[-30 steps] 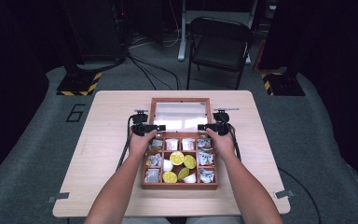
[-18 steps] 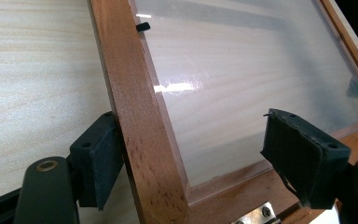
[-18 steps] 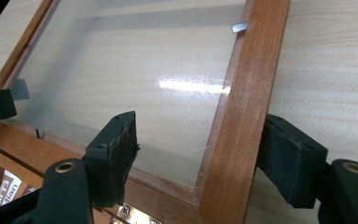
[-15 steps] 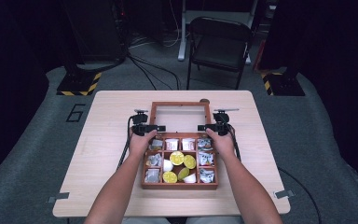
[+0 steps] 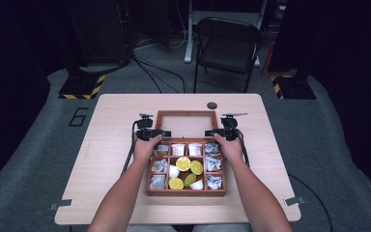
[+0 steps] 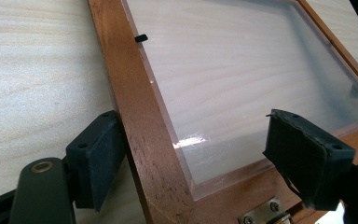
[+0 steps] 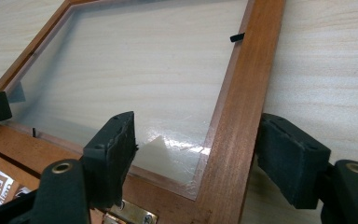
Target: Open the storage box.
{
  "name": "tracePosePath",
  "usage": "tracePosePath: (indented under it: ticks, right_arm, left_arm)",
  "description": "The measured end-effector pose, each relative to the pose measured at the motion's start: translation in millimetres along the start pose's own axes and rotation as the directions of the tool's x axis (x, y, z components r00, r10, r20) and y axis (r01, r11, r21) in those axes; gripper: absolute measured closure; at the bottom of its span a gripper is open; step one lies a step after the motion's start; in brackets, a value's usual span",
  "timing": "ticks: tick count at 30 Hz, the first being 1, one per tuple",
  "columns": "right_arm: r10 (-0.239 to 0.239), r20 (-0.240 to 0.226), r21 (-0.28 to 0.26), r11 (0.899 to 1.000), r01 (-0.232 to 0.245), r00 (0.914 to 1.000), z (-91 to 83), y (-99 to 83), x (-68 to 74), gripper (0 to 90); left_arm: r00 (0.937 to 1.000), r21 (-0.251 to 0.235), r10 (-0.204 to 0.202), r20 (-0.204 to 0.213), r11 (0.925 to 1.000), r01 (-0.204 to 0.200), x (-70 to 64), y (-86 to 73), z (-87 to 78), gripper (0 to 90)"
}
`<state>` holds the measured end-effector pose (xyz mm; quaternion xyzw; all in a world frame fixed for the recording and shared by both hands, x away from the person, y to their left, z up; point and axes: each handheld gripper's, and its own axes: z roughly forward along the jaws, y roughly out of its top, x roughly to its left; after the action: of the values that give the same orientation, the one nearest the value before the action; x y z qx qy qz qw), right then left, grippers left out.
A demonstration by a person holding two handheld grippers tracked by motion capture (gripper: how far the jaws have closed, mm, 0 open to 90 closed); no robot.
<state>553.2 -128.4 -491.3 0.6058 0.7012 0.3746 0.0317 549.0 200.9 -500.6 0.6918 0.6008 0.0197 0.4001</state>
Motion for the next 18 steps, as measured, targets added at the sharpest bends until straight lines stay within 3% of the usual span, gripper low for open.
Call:
tracePosePath:
  ticks: [12,16,18]
  right_arm:
    - [-0.004,0.002,-0.003,1.0,0.004,1.0,0.0,-0.1,-0.4,29.0]
    - [0.044,-0.001,-0.004,0.999,-0.044,0.999,-1.4,-0.3,-1.0,32.4]
    - [0.032,0.004,0.0,0.999,-0.032,0.9995,-3.0,0.0,-1.3,33.2]
  left_arm:
    - [1.0,-0.002,-0.007,0.005,1.0,0.007,0.4,-0.2,0.0,20.7]
    - [0.9996,-0.004,-0.025,0.013,0.9997,0.025,2.7,-0.2,-2.1,23.9]
    - [0.9999,-0.01,-0.01,-0.003,0.9999,0.01,3.9,0.3,-4.9,25.5]
